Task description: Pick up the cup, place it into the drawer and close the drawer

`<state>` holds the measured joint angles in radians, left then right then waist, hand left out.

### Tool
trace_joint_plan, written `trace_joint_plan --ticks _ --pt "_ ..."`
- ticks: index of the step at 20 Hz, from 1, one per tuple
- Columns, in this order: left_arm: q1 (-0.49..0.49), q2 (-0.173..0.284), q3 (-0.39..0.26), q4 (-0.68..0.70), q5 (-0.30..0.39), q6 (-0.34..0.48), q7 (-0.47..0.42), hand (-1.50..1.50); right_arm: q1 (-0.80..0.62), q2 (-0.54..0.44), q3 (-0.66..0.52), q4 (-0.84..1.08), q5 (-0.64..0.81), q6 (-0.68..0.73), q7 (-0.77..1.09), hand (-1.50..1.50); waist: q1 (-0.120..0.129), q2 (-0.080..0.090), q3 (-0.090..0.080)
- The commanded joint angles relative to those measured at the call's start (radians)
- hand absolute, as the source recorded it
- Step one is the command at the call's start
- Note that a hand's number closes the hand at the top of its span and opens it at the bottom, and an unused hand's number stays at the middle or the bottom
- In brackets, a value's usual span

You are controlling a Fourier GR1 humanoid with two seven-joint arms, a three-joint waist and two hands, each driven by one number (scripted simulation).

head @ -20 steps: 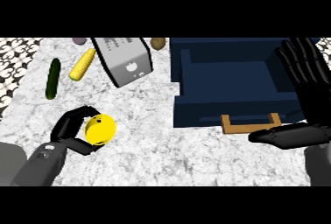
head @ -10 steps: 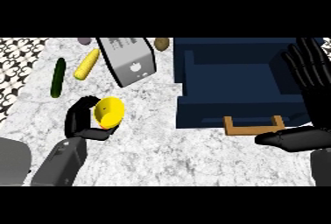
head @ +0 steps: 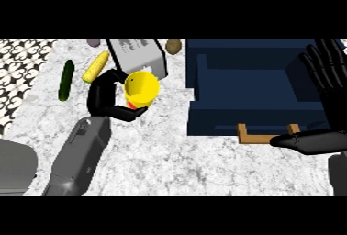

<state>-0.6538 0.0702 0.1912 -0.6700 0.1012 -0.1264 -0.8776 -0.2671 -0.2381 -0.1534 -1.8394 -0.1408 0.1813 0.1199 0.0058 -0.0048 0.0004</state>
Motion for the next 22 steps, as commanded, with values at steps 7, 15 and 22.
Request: trace_joint_plan --ticks 7,15,22 --pt "-0.222 -0.069 -0.155 -0.237 0.048 0.207 0.394 1.50 -0.001 -0.004 -0.015 0.075 0.035 0.005 -0.068 -1.50 -0.007 0.001 0.000" --pt "-0.533 -0.070 -0.193 -0.026 0.046 0.372 0.552 1.50 0.000 0.038 0.019 0.042 0.059 -0.025 -0.073 -1.50 -0.032 0.011 0.000" --pt "-0.700 -0.070 -0.278 0.220 0.109 0.479 0.643 1.50 0.013 0.016 0.019 0.021 0.020 0.024 -0.065 -1.50 -0.075 0.021 0.001"
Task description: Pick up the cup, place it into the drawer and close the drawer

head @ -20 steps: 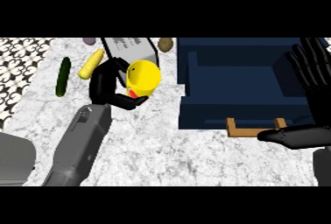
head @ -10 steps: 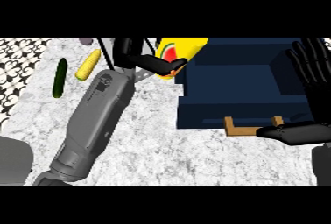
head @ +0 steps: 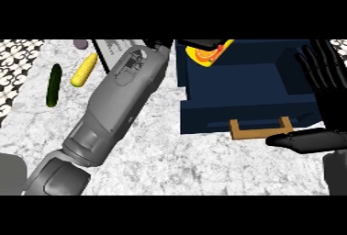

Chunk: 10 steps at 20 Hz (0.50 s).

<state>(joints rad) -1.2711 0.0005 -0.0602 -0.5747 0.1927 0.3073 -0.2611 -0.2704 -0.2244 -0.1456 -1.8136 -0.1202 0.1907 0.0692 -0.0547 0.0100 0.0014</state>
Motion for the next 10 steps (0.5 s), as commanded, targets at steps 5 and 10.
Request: trace_joint_plan --ticks 5,10 --pt "-0.091 -0.001 -0.119 0.233 0.071 0.028 0.028 1.50 -0.039 -0.006 0.007 0.013 -0.032 0.033 -0.001 -1.50 -0.064 0.019 0.001" --pt "-0.073 -0.001 -0.229 0.288 0.069 -0.055 0.054 1.50 -0.129 -0.011 0.013 0.037 -0.025 0.020 0.025 -1.50 -0.082 0.028 0.001"
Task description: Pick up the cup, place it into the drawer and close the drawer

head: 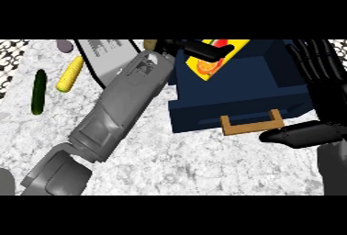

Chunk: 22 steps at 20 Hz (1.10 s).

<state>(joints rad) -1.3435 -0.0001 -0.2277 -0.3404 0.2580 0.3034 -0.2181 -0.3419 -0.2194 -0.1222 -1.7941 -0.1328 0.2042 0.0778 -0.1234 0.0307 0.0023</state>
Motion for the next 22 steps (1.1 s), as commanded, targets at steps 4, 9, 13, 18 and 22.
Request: trace_joint_plan --ticks 4,9,13,18,22 --pt "0.031 0.000 -0.103 0.061 0.034 -0.058 -0.002 1.50 -0.036 -0.015 -0.008 -0.008 -0.037 0.023 0.018 -1.50 -0.050 0.010 0.000" --pt "0.083 0.000 -0.115 -0.004 0.127 -0.030 -0.047 -1.50 -0.042 0.007 0.048 0.020 -0.055 0.079 -0.018 -1.50 -0.090 0.018 0.000" --pt "0.073 0.000 -0.080 -0.036 0.207 -0.033 -0.098 -1.50 -0.080 0.040 0.114 0.049 -0.136 0.164 -0.013 1.50 -0.095 0.030 -0.001" --pt "0.072 0.000 -0.036 -0.084 0.301 -0.046 -0.213 -1.50 -0.055 -0.020 0.196 0.018 -0.230 0.329 0.055 1.50 -0.078 0.013 -0.003" --pt "0.087 0.000 -0.033 -0.086 0.343 -0.015 -0.262 -1.50 -0.007 -0.121 0.295 0.032 -0.135 0.445 0.103 1.50 -0.026 0.001 -0.002"
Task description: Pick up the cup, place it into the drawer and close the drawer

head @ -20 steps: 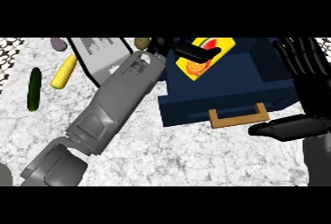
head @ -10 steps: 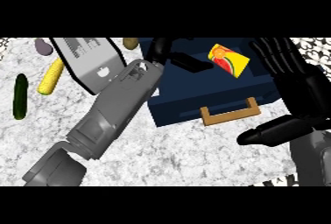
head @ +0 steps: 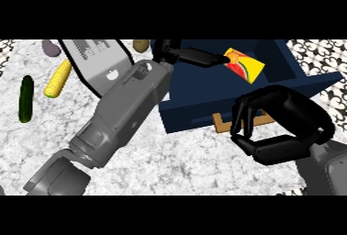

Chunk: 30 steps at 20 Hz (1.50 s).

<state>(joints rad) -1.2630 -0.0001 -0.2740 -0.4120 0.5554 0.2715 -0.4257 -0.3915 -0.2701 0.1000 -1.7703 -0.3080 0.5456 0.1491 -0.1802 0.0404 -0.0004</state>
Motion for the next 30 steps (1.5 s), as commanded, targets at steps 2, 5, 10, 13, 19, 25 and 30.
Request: trace_joint_plan --ticks 2,5,10,13,19,25,30 --pt "-0.002 0.000 0.012 0.004 0.058 0.028 -0.064 -1.50 0.008 -0.120 0.075 -0.018 0.068 0.107 0.096 1.50 0.050 -0.015 -0.001" --pt "-0.001 0.000 0.013 0.037 0.076 0.031 -0.073 -1.50 0.017 -0.136 0.086 0.012 0.185 0.083 0.095 -1.50 0.089 -0.016 0.000" --pt "0.056 0.000 0.024 0.012 0.100 0.010 -0.131 -1.50 0.090 -0.126 0.172 0.027 0.515 -0.025 -0.025 -1.50 0.142 -0.026 0.001" --pt "0.044 0.000 0.035 -0.003 0.104 -0.004 -0.121 -1.50 0.096 -0.117 0.179 0.192 0.605 -0.079 -0.115 -1.50 0.169 -0.029 0.002" --pt "0.168 0.047 0.055 -0.062 0.105 -0.102 -0.146 -1.50 -0.011 -0.067 0.274 0.511 0.769 -0.147 -0.223 -1.50 0.227 -0.030 0.001" --pt "0.239 0.068 0.051 -0.141 0.101 -0.094 -0.134 -1.50 -0.185 -0.005 0.209 0.922 0.830 -0.268 -0.364 1.50 0.258 -0.027 0.003" --pt "0.305 0.164 0.063 -0.181 0.116 -0.191 -0.107 -1.50 -0.312 0.008 0.106 1.075 0.798 -0.358 -0.482 1.50 0.285 -0.019 0.004"
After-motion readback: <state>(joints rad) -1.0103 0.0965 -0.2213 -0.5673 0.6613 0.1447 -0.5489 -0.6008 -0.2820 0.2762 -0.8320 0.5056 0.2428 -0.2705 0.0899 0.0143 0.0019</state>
